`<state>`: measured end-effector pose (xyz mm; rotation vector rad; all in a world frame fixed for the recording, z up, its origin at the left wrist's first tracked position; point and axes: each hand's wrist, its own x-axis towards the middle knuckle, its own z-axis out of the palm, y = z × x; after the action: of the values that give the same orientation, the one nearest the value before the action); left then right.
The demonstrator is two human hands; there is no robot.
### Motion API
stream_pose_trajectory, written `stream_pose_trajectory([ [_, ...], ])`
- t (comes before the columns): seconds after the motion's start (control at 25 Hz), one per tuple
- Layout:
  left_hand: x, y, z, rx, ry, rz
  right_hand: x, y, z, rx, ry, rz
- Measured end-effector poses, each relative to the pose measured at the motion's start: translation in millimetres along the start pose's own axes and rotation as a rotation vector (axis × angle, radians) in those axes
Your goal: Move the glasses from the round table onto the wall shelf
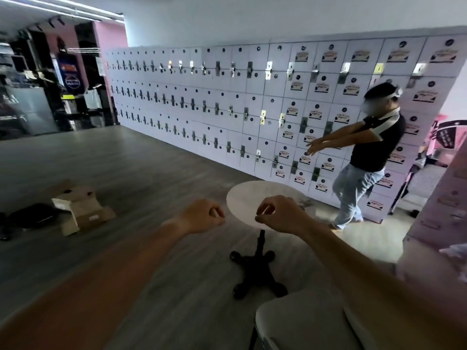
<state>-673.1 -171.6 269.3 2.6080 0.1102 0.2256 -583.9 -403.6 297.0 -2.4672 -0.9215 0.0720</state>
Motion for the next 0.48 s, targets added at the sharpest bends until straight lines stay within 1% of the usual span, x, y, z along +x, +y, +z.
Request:
stream_pose_trajectory([
  [0.2, 109.5, -32.8, 1.6, 0.002, -0.088, 0.074, 74.4, 33.3, -8.1, -0.026, 0.084, 0.121],
  [0.36, 190.1, -40.3, 14.9, -0.009, -0.179, 0.116, 119.6, 64.8, -13.9, -0.012, 0.099, 0.218],
  [0.48, 239.3, -41.6, 28.2, -0.002, -0.200, 0.162, 147.8, 91.3, -15.8, -0.016, 0.113, 0.254],
])
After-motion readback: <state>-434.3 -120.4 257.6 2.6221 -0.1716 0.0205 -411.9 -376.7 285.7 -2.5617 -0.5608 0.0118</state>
